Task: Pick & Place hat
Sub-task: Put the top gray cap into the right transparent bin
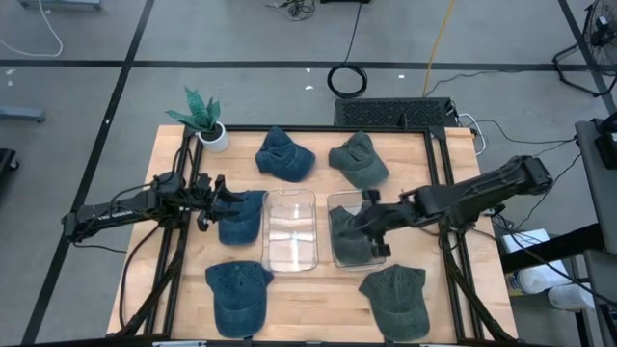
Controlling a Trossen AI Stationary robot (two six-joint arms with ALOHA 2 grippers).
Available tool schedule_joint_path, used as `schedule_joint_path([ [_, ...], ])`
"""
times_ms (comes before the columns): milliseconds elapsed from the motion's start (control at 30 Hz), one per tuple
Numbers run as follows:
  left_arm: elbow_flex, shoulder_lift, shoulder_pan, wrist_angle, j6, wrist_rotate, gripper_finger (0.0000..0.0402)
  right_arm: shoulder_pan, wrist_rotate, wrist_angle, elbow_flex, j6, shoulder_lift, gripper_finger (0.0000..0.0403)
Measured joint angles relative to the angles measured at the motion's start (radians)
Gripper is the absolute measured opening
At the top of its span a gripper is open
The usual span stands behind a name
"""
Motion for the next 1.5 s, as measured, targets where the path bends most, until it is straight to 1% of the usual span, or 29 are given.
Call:
schedule_joint_path([
  [133,0.000,0.000,0.000,-0.001,0.000,0.000,0.0228,-0.002,0.193,-0.040,0.000,0.001,-0.074,0.0000],
  [200,0.000,0.000,0.000,-0.001,0.000,0.000,0.0228,-0.009,0.267,-0.049,0.000,0.009,-0.102,0.0000],
  [267,0.000,0.000,0.000,-0.001,0.000,0.000,0.0228,-0.028,0.308,-0.055,0.000,0.023,-0.123,0.0004],
  [333,0.000,0.000,0.000,0.000,0.000,0.000,0.0228,-0.056,0.313,-0.079,0.000,0.020,-0.135,0.0016],
  [400,0.000,0.000,0.000,-0.001,0.000,0.000,0.0228,-0.088,0.315,-0.127,0.000,0.020,-0.138,0.0037],
  [500,0.000,0.000,0.000,-0.001,0.000,0.000,0.0228,-0.151,0.322,-0.186,-0.015,0.020,-0.138,0.0079],
  [567,0.000,0.000,0.000,-0.001,0.000,0.000,0.0228,-0.196,0.368,-0.190,-0.059,0.004,-0.139,0.0110],
  [700,0.000,0.000,0.000,-0.001,0.000,0.000,0.0228,-0.286,0.470,-0.170,-0.191,-0.087,-0.143,0.0168],
  [800,0.000,0.000,0.000,-0.001,0.000,0.000,0.0228,-0.355,0.449,-0.104,-0.308,-0.135,-0.142,0.0200],
  [900,0.000,0.000,0.000,-0.001,0.000,0.000,0.0228,-0.407,0.385,0.001,-0.415,-0.182,-0.142,0.0219],
  [933,0.000,0.000,0.000,-0.001,0.000,0.000,0.0228,-0.420,0.365,0.013,-0.429,-0.196,-0.139,0.0223],
  [1100,0.000,0.000,0.000,-0.001,0.000,0.000,0.0228,-0.442,0.350,0.060,-0.420,-0.247,-0.131,0.0227],
  [1200,0.000,0.000,0.000,-0.001,0.000,0.000,0.0228,-0.460,0.306,0.109,-0.433,-0.365,-0.130,0.0225],
  [1300,0.000,0.000,0.000,-0.001,0.000,0.000,0.0228,-0.477,0.306,0.176,-0.469,-0.495,-0.130,0.0225],
  [1500,0.000,0.000,0.000,-0.001,0.000,0.000,0.0228,-0.529,0.306,0.277,-0.532,-0.610,-0.130,0.0222],
])
